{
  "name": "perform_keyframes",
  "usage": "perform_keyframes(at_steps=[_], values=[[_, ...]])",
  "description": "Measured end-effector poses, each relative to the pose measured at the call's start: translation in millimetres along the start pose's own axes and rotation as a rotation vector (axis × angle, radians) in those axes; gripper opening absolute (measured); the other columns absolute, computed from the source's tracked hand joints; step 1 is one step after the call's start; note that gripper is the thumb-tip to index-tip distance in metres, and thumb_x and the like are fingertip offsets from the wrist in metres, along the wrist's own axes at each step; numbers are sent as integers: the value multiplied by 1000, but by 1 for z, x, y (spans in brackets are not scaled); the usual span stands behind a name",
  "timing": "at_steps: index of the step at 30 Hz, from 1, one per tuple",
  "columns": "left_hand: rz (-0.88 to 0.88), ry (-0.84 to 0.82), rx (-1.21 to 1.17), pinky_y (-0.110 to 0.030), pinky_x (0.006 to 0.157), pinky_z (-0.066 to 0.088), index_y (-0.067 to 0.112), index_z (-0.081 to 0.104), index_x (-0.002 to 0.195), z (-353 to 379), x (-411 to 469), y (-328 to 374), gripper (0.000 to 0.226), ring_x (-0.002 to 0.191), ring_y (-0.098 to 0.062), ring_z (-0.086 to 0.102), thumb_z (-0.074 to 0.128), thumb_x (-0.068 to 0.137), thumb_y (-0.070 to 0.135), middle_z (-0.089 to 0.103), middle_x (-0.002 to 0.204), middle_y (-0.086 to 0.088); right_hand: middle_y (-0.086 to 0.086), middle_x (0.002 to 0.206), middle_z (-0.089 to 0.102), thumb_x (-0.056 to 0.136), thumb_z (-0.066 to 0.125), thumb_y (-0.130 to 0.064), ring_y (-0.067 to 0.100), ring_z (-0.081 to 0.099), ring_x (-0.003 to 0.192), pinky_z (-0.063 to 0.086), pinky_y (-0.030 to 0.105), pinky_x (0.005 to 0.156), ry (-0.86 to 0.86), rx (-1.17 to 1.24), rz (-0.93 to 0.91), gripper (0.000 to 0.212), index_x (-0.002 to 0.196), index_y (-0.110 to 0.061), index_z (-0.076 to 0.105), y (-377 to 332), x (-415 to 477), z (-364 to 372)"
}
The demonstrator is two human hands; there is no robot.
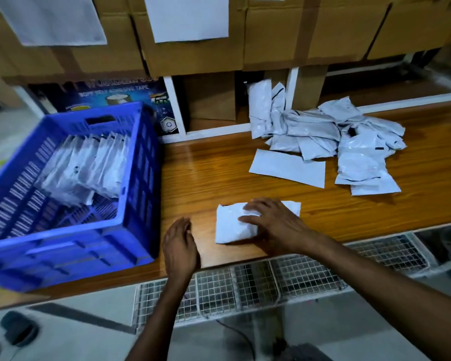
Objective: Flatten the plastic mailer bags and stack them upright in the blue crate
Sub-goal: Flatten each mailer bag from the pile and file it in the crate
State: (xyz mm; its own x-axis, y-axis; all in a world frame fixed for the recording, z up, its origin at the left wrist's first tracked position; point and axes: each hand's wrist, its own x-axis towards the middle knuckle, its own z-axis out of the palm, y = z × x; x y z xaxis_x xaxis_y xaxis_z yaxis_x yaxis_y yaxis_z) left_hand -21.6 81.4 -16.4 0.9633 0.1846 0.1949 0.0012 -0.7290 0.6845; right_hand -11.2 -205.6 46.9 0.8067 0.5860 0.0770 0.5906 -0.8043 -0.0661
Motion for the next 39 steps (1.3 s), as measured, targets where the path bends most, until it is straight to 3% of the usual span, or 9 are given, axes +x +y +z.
perform_keyframes(at_steps=[2,4,8,11,14,18,24,30,39], values=[[-18,-5,-64,-42,109,43,4,67,128,-6,-3,2,48,124,-34,58,42,96,29,65,133,-15,0,167,21,97,60,-21,25,8,156,11,52,124,-155,-86,-3,69,158,-34,30,2,1,6],[-19,-27,-66,-43,109,43,5,65,131,-11,-1,7,57,126,-33,57,40,95,42,65,135,-15,-1,169,13,95,63,-26,23,3,157,1,50,126,-125,-97,61,78,160,-34,21,4,1,5],[132,-93,27,-40,112,38,8,59,138,-4,1,34,51,133,-31,51,43,97,35,59,142,-13,0,164,31,98,46,-25,18,18,154,9,39,124,97,113,356,60,157,-26,34,-3,-1,5],[276,-211,155,-40,120,28,11,45,153,15,-3,72,57,148,-28,37,33,104,38,44,158,-11,3,169,14,99,11,-55,23,4,157,6,48,124,-34,85,495,68,161,-29,18,-7,-1,22],[333,-313,278,-38,124,18,13,31,160,41,0,99,59,156,-24,21,22,109,40,29,167,-6,2,171,3,92,-6,-65,24,-5,157,2,52,123,-93,106,516,77,162,-35,6,0,-4,40],[298,-357,442,-38,126,8,16,20,164,61,6,101,57,158,-21,11,18,112,40,18,171,-2,2,170,8,98,2,-63,26,0,157,6,54,124,-75,81,513,70,162,-36,9,5,-2,45],[352,-220,488,-45,124,21,14,27,162,77,-18,71,55,159,-23,12,27,111,34,21,170,-2,6,170,11,105,24,-54,29,1,157,7,54,124,36,44,458,61,161,-32,19,0,-13,55],[311,-252,529,-48,125,21,17,25,163,79,-12,71,56,158,-22,15,22,111,39,23,169,-1,3,171,1,104,20,-61,25,-4,157,9,51,125,-38,134,437,63,162,-38,7,18,-9,58],[177,-317,510,-43,128,7,28,11,165,75,-11,71,64,158,-9,1,17,108,54,9,171,9,4,167,-24,90,6,-86,23,-24,153,-10,55,123,-153,173,474,85,158,-39,-16,47,-17,50]])
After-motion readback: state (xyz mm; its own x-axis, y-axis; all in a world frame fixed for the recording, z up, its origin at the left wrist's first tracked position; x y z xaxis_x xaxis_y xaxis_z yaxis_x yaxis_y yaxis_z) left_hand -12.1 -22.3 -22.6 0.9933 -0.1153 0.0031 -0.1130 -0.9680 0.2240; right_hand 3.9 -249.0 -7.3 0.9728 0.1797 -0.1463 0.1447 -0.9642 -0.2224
